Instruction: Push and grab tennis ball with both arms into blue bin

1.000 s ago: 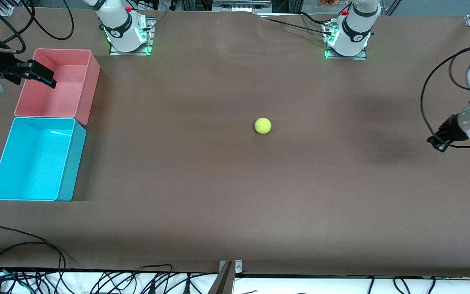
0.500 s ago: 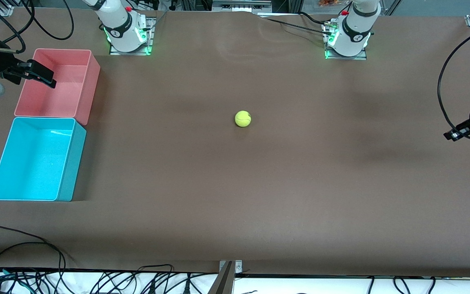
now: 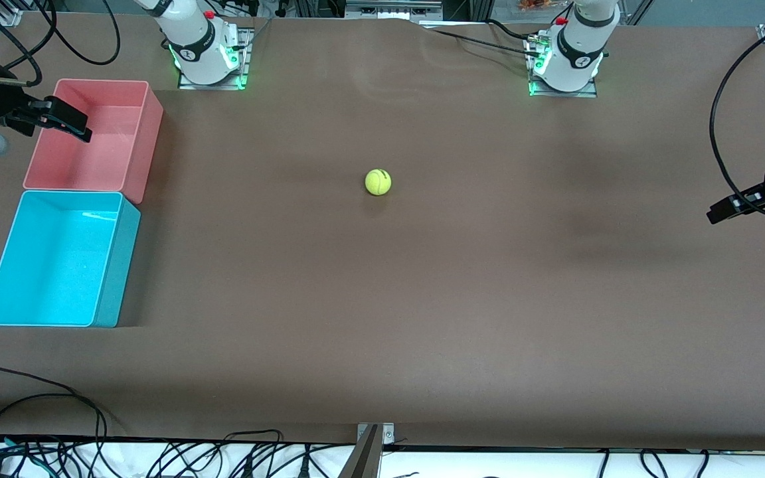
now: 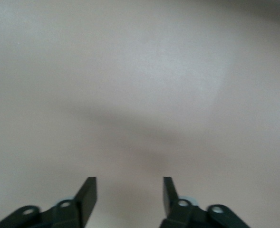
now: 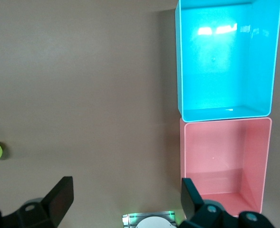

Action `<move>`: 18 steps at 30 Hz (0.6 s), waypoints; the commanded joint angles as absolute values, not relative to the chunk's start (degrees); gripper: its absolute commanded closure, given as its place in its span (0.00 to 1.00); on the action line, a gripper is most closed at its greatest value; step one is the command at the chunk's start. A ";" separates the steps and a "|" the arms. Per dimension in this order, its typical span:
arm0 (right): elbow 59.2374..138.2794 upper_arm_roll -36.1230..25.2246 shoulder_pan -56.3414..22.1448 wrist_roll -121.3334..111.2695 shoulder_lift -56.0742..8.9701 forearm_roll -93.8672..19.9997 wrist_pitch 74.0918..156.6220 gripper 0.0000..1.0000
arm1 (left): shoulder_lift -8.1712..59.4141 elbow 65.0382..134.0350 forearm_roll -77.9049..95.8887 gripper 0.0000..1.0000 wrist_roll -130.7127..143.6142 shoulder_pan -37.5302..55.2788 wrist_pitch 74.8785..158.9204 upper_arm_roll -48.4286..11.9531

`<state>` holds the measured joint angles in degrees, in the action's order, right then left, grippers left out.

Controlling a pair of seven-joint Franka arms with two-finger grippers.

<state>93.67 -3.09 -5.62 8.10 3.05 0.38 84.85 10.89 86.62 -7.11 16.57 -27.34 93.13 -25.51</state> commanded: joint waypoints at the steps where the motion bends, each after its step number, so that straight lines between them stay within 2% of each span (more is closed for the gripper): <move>1: 92.72 -2.99 -5.80 8.09 3.34 0.53 83.50 0.00 | 11.43 82.88 -5.54 0.00 12.40 -27.16 90.79 -25.66; 8: 93.25 -1.24 -5.80 8.44 3.08 -0.70 80.77 0.00 | 12.04 79.80 -2.72 0.00 -3.68 -27.51 90.79 -25.49; 18: 94.22 4.30 -5.98 7.73 -1.05 -5.18 81.65 0.00 | 11.78 79.89 -2.99 0.00 -2.82 -27.16 90.88 -25.75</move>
